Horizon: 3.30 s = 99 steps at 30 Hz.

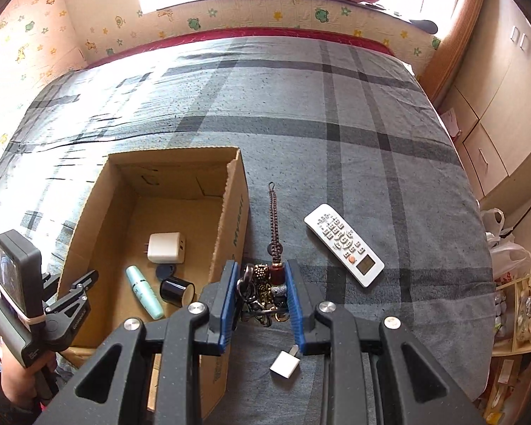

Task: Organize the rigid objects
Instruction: 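Carry the keyring into the box with the right tool, then open the right tool to drop the keyring and lift out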

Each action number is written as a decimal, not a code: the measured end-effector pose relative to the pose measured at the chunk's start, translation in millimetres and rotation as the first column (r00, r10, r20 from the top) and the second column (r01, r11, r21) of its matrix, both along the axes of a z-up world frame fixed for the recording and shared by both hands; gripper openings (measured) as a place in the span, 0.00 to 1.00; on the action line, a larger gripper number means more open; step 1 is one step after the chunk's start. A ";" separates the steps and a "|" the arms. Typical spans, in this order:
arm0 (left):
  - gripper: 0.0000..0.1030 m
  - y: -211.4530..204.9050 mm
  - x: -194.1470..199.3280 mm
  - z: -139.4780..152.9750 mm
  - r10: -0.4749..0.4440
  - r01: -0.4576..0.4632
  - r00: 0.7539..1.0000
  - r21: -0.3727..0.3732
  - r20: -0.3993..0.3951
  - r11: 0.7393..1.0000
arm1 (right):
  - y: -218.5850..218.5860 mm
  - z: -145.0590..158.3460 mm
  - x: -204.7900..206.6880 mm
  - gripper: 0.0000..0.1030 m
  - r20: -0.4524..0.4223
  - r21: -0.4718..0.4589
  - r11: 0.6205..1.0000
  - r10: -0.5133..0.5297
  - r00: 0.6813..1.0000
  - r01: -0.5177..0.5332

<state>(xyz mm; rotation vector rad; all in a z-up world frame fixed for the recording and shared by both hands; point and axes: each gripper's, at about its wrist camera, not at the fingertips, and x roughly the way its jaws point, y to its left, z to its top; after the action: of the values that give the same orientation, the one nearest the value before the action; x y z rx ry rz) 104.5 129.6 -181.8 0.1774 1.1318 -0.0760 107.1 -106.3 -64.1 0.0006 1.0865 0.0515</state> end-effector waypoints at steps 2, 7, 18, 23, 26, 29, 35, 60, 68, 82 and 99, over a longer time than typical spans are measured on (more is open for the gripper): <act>0.14 0.2 -0.1 -0.7 -0.001 0.001 1.000 0.001 0.000 1.000 | 8.0 4.1 1.0 0.27 0.007 0.002 1.000 0.017 1.000 -0.017; 0.14 0.1 -0.3 -1.1 0.001 -0.001 1.000 0.001 0.000 1.000 | 29.1 9.7 5.3 0.27 0.016 0.010 0.998 0.060 0.998 -0.061; 0.14 -0.9 -0.7 -0.1 0.001 -0.001 1.000 -0.002 -0.001 1.000 | 75.6 0.1 12.9 0.27 -0.004 0.014 0.989 0.150 0.989 -0.150; 0.14 -1.4 -0.3 1.1 0.003 -0.003 1.000 -0.009 -0.002 1.000 | 92.0 -10.8 16.2 0.27 -0.026 0.015 0.984 0.177 0.984 -0.176; 0.14 -0.9 -0.2 1.1 0.003 -0.003 1.000 -0.010 -0.003 1.000 | 100.9 -18.3 18.8 0.27 -0.037 0.018 0.982 0.188 0.981 -0.187; 0.14 -0.6 0.0 1.0 0.002 -0.002 1.000 -0.011 -0.003 1.000 | 108.0 -27.4 21.0 0.27 -0.048 0.018 0.980 0.198 0.979 -0.197; 0.14 -0.3 0.0 1.0 0.003 -0.003 1.000 -0.012 -0.003 1.000 | 117.1 -50.7 24.5 0.27 -0.087 0.025 0.979 0.202 0.976 -0.200; 0.14 0.0 -0.2 1.4 0.001 -0.001 1.000 -0.009 -0.002 1.000 | 131.5 -124.0 24.0 0.27 -0.226 0.015 0.980 0.197 0.954 -0.199; 0.14 0.7 0.2 2.0 0.000 -0.001 1.000 -0.007 -0.001 1.000 | 133.9 -125.5 26.7 0.27 -0.223 0.016 0.981 0.193 0.956 -0.194; 0.14 0.7 -0.2 1.2 0.002 -0.002 1.000 -0.006 -0.001 1.000 | 130.8 -118.6 26.3 0.27 -0.204 0.020 0.983 0.185 0.961 -0.185; 0.14 0.7 -0.2 -0.2 0.002 -0.002 1.000 -0.002 -0.002 1.000 | 120.3 -75.4 5.9 0.63 -0.110 -0.019 0.982 0.185 0.977 -0.189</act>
<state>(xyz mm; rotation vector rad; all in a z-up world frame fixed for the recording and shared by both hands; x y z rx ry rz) 104.3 130.3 -182.0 0.1743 1.1335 -0.0753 112.9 14.0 -139.5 -0.1271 1.1927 0.2069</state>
